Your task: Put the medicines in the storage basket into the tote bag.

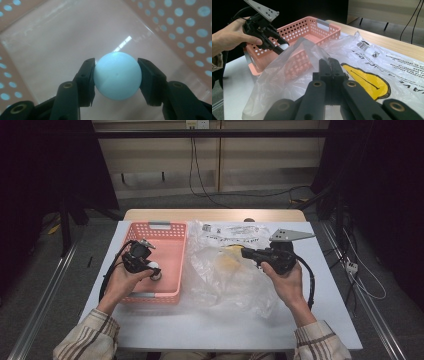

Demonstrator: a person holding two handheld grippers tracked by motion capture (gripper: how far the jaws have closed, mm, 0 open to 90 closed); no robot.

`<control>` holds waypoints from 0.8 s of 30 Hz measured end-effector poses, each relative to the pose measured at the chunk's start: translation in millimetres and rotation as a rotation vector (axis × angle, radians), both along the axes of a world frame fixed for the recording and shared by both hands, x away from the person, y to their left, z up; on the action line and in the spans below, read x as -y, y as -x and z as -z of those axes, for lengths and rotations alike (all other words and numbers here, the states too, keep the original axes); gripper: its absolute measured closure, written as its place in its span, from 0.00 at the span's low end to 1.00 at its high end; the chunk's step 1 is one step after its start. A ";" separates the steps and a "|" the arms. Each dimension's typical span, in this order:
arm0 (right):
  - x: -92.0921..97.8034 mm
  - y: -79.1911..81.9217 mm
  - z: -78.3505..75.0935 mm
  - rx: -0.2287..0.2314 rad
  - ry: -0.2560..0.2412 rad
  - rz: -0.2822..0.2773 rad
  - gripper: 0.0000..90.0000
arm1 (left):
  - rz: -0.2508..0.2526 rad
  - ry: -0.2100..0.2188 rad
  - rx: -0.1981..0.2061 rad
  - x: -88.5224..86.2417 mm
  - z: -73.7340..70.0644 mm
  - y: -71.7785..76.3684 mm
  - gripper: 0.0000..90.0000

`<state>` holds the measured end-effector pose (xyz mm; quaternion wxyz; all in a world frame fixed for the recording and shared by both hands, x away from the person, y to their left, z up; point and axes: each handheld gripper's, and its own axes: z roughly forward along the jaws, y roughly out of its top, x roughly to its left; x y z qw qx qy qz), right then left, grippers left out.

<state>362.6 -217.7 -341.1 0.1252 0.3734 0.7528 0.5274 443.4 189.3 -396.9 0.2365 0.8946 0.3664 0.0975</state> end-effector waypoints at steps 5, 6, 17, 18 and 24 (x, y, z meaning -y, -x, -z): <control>-0.8 0.0 0.4 -0.002 0.002 -0.001 1.00 | -0.002 0.080 0.059 -3.2 -11.3 8.3 0.57; -0.7 0.0 0.4 -0.002 0.003 -0.001 1.00 | 0.002 0.099 0.079 -1.7 -14.4 12.5 0.57; 0.1 -1.0 1.2 0.001 0.002 -0.002 1.00 | 0.003 0.206 0.158 -4.1 -26.3 28.6 0.57; 0.5 -1.0 1.1 0.001 0.002 -0.002 1.00 | -0.001 0.218 0.159 -5.6 -26.0 29.8 0.57; 0.9 -0.6 0.6 0.002 0.002 -0.001 1.00 | -0.014 0.254 0.191 -7.9 -29.9 37.3 0.57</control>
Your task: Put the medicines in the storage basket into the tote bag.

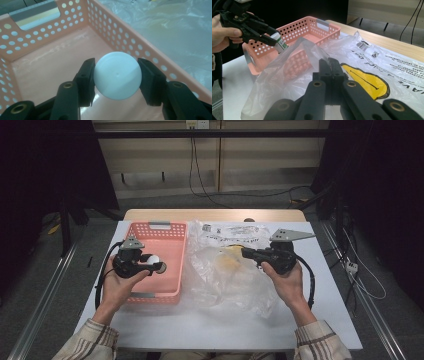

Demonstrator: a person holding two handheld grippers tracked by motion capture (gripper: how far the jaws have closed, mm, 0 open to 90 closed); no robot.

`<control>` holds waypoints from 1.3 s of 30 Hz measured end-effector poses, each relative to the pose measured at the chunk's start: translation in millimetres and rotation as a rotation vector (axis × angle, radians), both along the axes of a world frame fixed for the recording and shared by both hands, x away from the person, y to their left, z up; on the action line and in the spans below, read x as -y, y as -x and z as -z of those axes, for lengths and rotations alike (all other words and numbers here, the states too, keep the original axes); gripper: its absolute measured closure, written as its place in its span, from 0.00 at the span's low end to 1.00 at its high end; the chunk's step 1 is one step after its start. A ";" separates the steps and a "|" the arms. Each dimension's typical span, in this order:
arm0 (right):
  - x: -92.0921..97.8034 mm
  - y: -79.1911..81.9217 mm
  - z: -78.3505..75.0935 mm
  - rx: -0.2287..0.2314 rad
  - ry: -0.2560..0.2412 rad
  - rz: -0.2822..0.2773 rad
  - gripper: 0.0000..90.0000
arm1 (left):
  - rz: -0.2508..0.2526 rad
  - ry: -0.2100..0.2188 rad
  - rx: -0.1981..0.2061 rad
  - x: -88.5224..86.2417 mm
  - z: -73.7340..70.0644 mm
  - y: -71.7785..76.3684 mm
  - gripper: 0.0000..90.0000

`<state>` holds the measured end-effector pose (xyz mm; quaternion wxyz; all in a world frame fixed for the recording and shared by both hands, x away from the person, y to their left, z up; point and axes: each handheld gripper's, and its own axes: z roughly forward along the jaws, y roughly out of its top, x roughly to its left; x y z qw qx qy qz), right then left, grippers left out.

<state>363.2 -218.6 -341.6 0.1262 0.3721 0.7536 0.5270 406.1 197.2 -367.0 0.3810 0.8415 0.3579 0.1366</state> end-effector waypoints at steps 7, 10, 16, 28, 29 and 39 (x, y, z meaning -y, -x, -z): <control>-0.4 0.1 0.3 -0.001 0.001 -0.001 1.00 | 0.024 0.057 0.036 0.5 -8.6 9.8 0.57; -0.7 0.5 0.0 0.001 0.002 0.001 1.00 | 0.046 0.071 0.043 4.1 -11.5 13.5 0.57; -0.2 0.7 0.3 0.001 0.001 0.002 1.00 | 0.074 0.099 0.058 13.2 -18.9 22.2 0.57; -0.7 1.2 -0.2 0.004 0.007 0.001 1.00 | 0.107 0.155 0.134 23.9 -39.9 40.9 0.57; -0.8 1.3 -0.3 0.005 0.007 0.001 1.00 | 0.111 0.173 0.137 25.3 -41.6 42.7 0.57; -0.7 3.6 -1.5 0.011 0.007 0.005 1.00 | 0.197 0.227 0.163 45.5 -58.1 60.0 0.57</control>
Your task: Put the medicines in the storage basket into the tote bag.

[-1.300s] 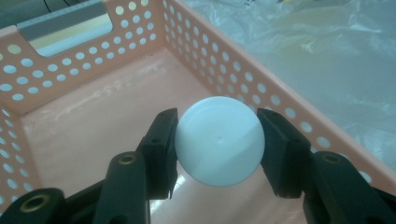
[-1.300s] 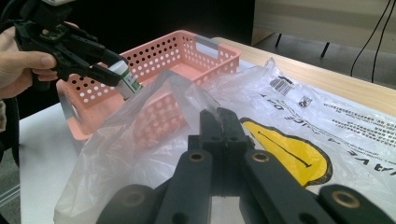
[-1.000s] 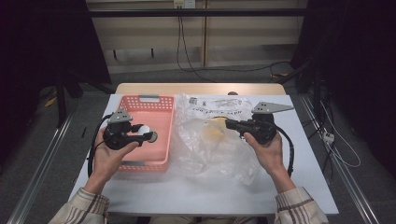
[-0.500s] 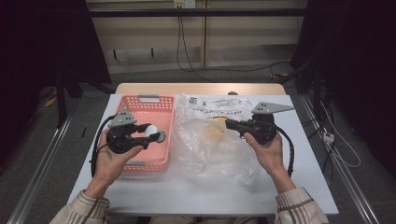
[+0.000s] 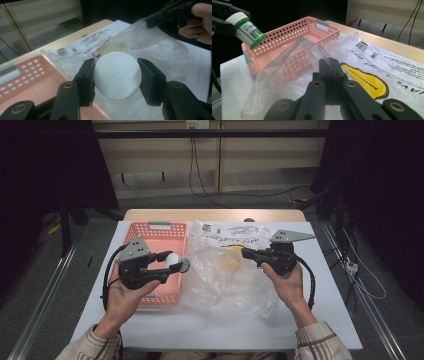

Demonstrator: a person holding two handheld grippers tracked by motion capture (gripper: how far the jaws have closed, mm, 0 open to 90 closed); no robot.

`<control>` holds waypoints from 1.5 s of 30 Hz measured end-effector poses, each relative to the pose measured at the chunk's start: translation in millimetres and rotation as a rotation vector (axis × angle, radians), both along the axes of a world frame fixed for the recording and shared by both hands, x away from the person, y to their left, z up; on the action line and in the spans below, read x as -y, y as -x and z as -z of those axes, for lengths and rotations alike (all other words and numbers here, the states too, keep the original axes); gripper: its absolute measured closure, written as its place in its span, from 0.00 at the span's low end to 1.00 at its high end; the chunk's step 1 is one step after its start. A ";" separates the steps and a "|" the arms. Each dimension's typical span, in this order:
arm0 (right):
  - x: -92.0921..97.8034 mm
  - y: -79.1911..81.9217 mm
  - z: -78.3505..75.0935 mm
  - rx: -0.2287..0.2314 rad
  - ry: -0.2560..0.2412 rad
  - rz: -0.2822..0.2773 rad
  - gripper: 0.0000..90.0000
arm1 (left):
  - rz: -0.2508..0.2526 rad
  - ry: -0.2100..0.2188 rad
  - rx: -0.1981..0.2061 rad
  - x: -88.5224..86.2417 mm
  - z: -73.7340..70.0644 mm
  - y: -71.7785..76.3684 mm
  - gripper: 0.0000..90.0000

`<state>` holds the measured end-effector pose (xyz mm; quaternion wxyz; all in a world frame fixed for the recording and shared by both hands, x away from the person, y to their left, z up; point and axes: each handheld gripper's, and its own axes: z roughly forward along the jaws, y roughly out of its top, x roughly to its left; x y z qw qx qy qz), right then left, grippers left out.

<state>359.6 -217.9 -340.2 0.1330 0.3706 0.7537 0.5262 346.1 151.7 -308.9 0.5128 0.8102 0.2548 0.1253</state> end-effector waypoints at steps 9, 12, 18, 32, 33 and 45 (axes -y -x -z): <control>-0.3 -0.9 0.7 0.000 0.002 0.004 1.00 | 0.059 0.014 -0.008 18.8 -1.5 6.3 0.57; -0.3 -1.4 1.0 -0.002 0.003 0.003 1.00 | 0.078 0.010 -0.017 29.4 0.0 7.8 0.57; -0.4 -1.2 0.7 0.000 0.004 0.002 1.00 | 0.130 -0.007 -0.025 55.5 1.6 13.3 0.57; -1.1 -1.0 1.2 -0.003 0.008 0.003 1.00 | 0.182 -0.026 -0.069 97.2 15.2 6.3 0.57; -1.2 -1.0 1.2 -0.004 0.008 0.002 1.00 | 0.181 -0.028 -0.076 98.9 16.5 4.1 0.57; -1.6 -1.0 1.5 -0.008 0.008 -0.007 1.00 | 0.177 -0.040 -0.116 126.2 32.5 -9.6 0.57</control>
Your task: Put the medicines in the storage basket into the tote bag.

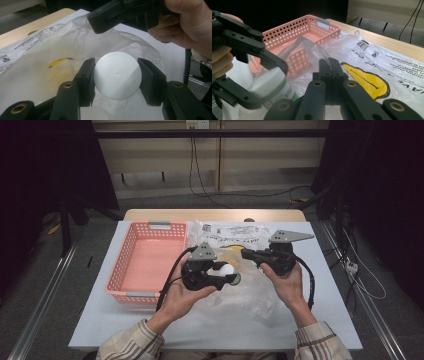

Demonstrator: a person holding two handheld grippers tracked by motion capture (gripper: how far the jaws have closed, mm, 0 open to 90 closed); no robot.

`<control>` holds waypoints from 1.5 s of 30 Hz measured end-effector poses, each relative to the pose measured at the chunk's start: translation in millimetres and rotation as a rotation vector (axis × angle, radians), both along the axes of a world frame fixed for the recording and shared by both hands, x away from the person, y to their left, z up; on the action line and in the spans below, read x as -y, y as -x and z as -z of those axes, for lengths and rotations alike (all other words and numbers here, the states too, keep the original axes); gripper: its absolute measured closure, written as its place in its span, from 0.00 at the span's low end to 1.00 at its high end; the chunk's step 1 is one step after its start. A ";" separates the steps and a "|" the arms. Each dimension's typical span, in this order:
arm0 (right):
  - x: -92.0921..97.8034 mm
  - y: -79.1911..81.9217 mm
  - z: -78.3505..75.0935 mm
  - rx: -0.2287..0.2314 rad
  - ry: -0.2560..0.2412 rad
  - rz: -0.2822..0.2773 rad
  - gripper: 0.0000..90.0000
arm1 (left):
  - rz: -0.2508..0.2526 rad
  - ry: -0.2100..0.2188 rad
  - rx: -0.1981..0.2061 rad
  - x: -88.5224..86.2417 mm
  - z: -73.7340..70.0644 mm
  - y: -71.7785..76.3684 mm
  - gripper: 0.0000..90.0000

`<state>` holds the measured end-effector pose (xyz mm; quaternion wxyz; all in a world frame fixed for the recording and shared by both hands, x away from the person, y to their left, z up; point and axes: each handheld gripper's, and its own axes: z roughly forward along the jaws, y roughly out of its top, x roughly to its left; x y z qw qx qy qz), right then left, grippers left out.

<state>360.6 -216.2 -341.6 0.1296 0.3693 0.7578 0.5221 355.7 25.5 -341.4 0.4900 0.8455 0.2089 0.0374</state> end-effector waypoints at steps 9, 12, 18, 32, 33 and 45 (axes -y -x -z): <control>1.0 0.7 -1.1 0.007 -0.002 0.000 1.00 | -0.021 -0.043 -0.039 18.9 22.0 -12.6 0.57; 0.8 0.9 -1.2 0.006 -0.002 0.001 1.00 | -0.035 -0.057 -0.047 23.3 29.7 -18.8 0.57; -0.5 0.9 -0.2 0.001 -0.005 -0.004 1.00 | -0.060 -0.075 -0.058 28.9 40.1 -27.7 0.57; -2.2 -0.2 5.5 -0.016 0.004 -0.010 1.00 | -0.122 -0.094 -0.064 40.3 62.9 -46.5 0.57; -2.6 -0.4 7.2 -0.023 0.002 -0.009 1.00 | -0.125 -0.095 -0.067 41.7 64.7 -47.6 0.57; -2.5 -2.1 13.2 -0.045 0.003 -0.009 1.00 | -0.179 -0.119 -0.088 49.1 88.5 -63.5 0.56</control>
